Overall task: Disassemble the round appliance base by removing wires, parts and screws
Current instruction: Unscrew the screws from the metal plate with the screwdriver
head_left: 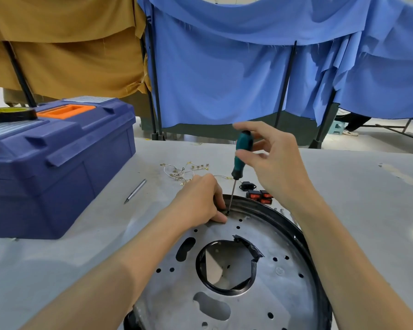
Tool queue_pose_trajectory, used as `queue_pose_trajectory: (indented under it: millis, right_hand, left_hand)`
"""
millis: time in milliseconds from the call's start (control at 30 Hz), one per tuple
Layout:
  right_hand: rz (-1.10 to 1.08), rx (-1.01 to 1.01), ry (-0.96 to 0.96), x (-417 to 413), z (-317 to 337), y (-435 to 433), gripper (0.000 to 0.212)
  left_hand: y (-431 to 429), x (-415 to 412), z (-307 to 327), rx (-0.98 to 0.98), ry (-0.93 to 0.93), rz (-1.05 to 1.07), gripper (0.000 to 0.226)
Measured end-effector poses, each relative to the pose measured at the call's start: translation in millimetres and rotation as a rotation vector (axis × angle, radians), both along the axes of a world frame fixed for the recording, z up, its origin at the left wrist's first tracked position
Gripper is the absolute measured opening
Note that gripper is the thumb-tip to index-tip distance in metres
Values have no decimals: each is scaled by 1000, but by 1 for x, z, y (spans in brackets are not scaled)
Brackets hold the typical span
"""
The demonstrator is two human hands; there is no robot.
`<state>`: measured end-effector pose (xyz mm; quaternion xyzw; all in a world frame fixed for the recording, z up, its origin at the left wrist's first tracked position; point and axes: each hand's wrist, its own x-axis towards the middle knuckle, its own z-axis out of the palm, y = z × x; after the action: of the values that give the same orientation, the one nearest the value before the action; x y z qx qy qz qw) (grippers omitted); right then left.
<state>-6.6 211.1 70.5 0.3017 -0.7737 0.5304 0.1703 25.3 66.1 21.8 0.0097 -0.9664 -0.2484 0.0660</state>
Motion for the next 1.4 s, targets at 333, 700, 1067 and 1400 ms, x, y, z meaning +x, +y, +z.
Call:
queue_pose_trajectory:
  millis: [333,700,1067,1400]
  right_hand:
    - [21,-12,11,-3,-2,1,31]
    - [46,-2,17,-4,-2,1,32]
    - [-12,27,26,-3,0,-5,32]
    - [51,66,11,-5,0,-10,30]
  left_hand:
    - [-1,-2,-4,16,-27,27,20]
    - [-1,-2,-4,28,-28,34,20]
    - [0,-1,-3,35,-17,37,18]
    - [0,0,-2,56,-8,30,17]
